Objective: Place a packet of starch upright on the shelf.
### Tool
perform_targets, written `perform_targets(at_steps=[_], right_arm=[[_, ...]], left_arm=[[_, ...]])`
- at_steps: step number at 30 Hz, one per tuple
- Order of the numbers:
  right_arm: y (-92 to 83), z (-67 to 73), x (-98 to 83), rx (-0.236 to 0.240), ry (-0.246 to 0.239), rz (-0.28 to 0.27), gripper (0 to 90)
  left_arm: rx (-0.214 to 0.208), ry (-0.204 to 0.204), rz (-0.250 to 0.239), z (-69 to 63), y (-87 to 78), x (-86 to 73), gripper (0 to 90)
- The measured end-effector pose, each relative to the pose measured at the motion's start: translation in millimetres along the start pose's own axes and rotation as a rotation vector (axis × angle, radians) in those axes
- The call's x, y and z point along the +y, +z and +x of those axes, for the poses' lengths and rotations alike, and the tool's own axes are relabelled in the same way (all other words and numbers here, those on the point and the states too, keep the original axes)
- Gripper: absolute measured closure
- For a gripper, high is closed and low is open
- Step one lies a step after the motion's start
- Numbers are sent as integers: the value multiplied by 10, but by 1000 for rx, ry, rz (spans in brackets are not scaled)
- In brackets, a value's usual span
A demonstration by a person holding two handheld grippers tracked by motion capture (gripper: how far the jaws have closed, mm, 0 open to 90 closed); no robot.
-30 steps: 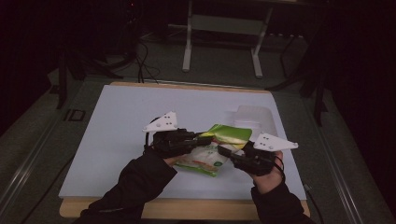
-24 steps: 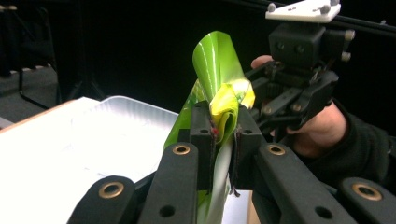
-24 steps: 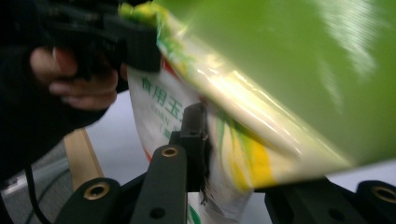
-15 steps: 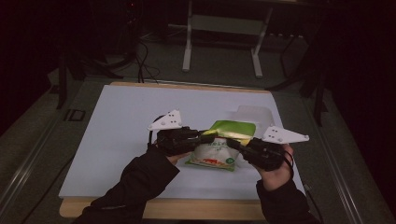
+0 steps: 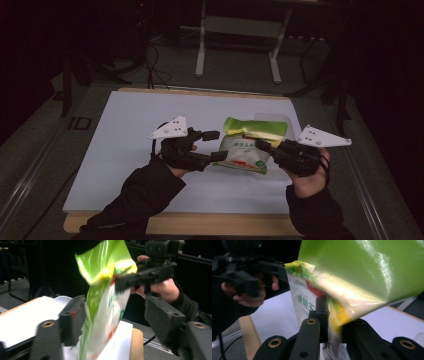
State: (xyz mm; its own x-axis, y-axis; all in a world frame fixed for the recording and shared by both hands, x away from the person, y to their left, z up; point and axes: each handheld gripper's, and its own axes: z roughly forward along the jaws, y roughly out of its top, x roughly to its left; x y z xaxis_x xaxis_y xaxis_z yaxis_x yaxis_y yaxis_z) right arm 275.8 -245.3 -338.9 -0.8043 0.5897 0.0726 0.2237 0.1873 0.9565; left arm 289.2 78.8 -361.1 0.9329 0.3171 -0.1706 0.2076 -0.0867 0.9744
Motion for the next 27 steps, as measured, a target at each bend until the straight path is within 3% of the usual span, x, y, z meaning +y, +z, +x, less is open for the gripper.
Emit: perform_targets(at_steps=[1, 2, 3, 6, 9, 10, 13, 21, 23, 27], right_arm=[[0, 0, 0, 0, 0, 0, 846], [-22, -26, 13, -5, 3, -6, 846], [-79, -102, 49, -24, 2, -25, 846], [-119, -168, 82, -40, 8, -40, 845], [-164, -278, 132, -69, 6, -55, 845], [-187, -365, 167, -94, 5, -68, 846], [-208, -473, 208, -121, 2, -78, 845], [-198, -788, 288, -177, 31, -70, 845], [-168, -931, 294, -202, 45, -58, 845], [-143, -1092, 276, -225, 64, -47, 845]], left_arm=[[0, 0, 0, 0, 0, 0, 243], [6, -21, 2, 23, -32, -16, 243], [10, -34, 0, 48, -80, -47, 136], [4, -35, 5, 51, -128, -87, 151], [42, -31, 23, 41, -191, -155, 136], [81, -33, 32, 48, -237, -205, 71], [111, -36, 36, 69, -294, -263, 14], [178, -129, 87, 178, -527, -603, 0], [182, -138, 117, 191, -596, -784, 0], [196, -112, 127, 184, -656, -936, 1]])
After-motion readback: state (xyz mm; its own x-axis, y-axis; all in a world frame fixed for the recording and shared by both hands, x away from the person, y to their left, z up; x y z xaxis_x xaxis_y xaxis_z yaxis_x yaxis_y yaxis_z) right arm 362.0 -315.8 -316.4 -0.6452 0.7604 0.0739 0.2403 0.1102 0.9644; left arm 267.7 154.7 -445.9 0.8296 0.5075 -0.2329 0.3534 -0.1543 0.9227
